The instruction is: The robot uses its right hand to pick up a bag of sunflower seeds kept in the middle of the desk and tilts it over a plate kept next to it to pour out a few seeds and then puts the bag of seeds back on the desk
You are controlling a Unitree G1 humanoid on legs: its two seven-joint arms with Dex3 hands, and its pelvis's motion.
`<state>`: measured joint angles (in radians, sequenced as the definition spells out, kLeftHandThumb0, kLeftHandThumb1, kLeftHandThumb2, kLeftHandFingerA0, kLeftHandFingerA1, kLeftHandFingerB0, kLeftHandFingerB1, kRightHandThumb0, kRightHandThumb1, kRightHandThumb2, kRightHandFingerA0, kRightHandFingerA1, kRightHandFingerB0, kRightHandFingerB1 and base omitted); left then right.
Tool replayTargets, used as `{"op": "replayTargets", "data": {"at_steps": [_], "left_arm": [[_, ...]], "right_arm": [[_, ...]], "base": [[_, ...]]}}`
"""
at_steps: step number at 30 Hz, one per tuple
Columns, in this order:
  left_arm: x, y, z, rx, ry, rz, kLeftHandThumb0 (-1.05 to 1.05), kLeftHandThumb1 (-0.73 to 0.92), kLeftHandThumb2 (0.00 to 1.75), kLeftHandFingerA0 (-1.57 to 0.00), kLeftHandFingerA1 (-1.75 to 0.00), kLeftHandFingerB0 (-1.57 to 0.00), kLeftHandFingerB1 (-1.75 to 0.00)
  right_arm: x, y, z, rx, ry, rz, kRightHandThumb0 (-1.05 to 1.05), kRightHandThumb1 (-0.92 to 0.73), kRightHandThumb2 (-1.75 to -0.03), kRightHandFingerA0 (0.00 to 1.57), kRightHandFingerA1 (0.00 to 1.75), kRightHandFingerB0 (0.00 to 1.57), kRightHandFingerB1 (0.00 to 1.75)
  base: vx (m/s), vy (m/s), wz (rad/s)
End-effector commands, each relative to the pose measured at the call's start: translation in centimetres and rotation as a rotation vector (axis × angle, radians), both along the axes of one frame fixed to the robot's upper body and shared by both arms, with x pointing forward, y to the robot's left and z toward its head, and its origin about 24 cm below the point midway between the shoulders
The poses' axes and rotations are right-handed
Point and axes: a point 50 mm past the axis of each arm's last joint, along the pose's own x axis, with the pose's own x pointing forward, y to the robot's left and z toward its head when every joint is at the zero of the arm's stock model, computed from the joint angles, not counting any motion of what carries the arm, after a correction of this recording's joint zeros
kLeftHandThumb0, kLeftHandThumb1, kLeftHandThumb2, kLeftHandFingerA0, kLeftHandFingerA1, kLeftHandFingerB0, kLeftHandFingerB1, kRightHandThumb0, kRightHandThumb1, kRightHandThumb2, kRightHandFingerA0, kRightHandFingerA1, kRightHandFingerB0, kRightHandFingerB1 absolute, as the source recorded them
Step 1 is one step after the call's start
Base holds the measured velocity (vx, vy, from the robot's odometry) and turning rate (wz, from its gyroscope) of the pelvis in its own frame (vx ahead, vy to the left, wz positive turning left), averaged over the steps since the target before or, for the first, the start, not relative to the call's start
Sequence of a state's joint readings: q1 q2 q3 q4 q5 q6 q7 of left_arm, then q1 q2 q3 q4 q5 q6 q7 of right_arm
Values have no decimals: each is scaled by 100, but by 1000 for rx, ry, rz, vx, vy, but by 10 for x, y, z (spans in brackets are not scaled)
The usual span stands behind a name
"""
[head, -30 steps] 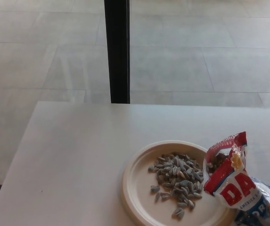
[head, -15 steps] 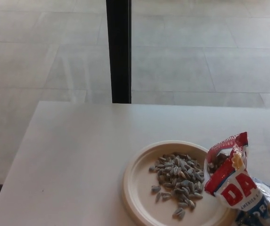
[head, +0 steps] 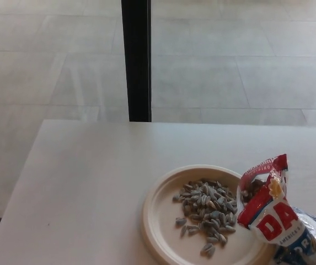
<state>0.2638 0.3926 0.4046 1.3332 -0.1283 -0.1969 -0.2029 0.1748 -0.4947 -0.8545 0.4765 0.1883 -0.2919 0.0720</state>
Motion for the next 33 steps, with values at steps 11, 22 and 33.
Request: {"op": "replayTargets", "data": {"at_steps": [11, 22, 33], "left_arm": [[-5, 8, 6, 24, 18, 32, -70, 70, 61, -48, -48, -34, -33], [-5, 9, 5, -28, -31, 144, -73, 50, 87, -48, -63, -30, -49], [-1, 12, 7, 7, 49, 27, -68, 66, 60, -51, -56, -35, -38]], "right_arm": [[-129, 24, -145, 675, 64, -613, -85, -73, -55, 4, 129, 0, 45], [-119, 53, -180, 789, 488, -261, -105, -61, -97, 0, 44, 0, 27], [-123, 61, -184, 700, 628, -170, -35, -55, -56, 5, 90, 6, 64]], "base": [[0, 0, 1], [0, 0, 0], [0, 0, 0]]}}
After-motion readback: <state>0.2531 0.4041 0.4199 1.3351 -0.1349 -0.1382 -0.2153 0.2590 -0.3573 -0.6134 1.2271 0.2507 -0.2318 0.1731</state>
